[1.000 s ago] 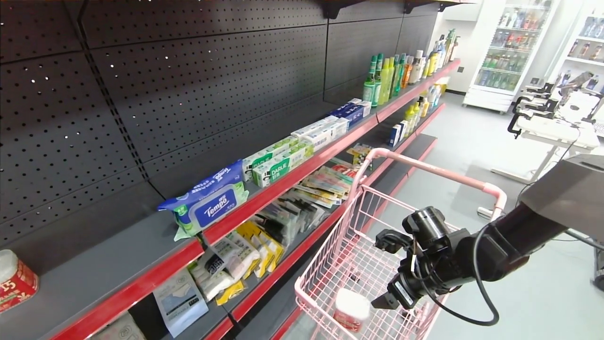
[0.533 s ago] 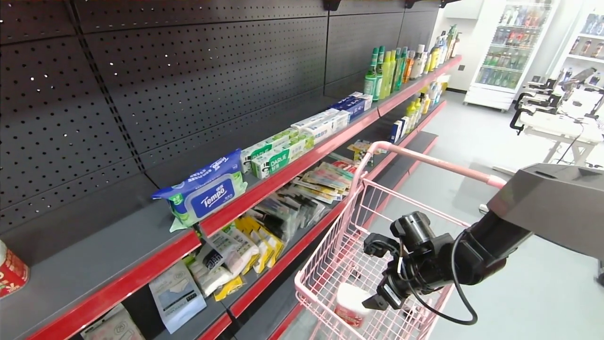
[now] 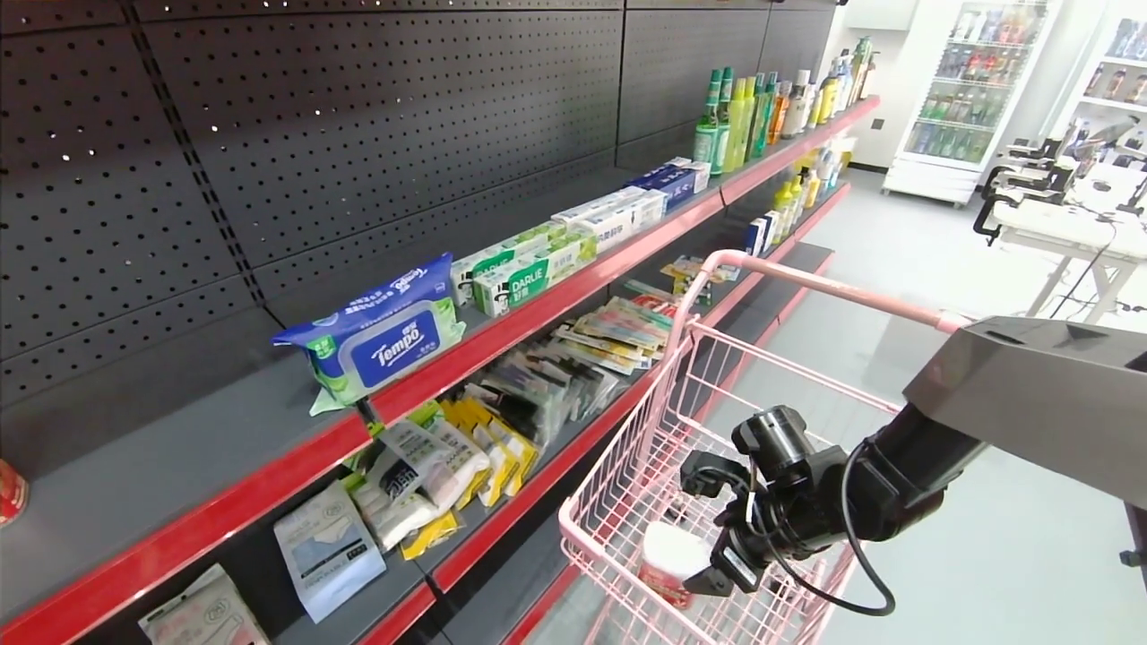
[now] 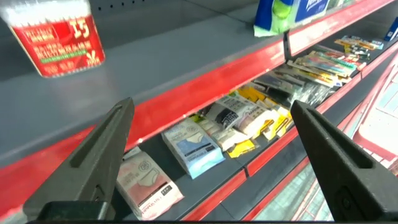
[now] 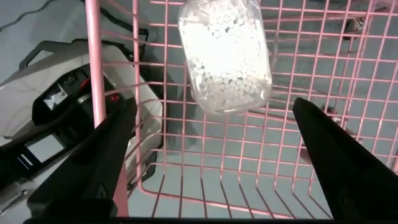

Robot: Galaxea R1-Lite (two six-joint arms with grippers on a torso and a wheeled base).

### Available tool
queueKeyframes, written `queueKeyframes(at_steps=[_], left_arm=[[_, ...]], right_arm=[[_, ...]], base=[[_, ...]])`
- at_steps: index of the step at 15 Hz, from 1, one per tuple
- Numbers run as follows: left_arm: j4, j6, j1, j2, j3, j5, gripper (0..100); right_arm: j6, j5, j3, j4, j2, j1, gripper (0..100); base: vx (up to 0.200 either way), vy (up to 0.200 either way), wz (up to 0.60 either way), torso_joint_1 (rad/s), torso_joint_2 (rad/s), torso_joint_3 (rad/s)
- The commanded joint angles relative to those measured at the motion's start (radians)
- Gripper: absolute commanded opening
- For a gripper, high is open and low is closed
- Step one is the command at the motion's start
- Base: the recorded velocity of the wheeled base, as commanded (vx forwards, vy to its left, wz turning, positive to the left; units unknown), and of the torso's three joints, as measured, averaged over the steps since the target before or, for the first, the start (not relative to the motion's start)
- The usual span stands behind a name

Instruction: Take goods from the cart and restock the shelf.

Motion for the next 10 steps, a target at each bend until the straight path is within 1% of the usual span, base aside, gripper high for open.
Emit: queueKeyframes(at_steps=[1, 3, 6, 8, 10], left_arm=[[0.000, 0.000, 0.000, 0.001, 0.000, 0.000, 100], [0.000, 0.000, 0.000, 0.001, 0.000, 0.000, 100], [0.000, 0.000, 0.000, 0.001, 0.000, 0.000, 100], [0.000, 0.001, 0.000, 0.001, 0.000, 0.000, 100], [0.000, 0.001, 0.000, 0.001, 0.000, 0.000, 100]], right_arm=[[0.001, 0.000, -0.012, -0.002, 0.004, 0.006, 100], [-0.001, 0.002, -0.017, -0.002, 0.010, 0.004, 100], [-0.022, 0.022, -0.032, -0.002, 0.029, 0.001, 100], [-0.024, 0.023, -0.041, -0.002, 0.047, -0.005, 100], [-0.025, 0.057, -0.047, 0.000, 0.050, -0.012, 100]], base=[[0.000, 0.000, 0.00, -0.144, 0.37, 0.222], [0.000, 0.000, 0.00, -0.059, 0.14, 0.078], [0.000, 0.000, 0.00, 0.000, 0.00, 0.000], [0.000, 0.000, 0.00, -0.132, 0.31, 0.178], [0.000, 0.000, 0.00, -0.166, 0.41, 0.244]])
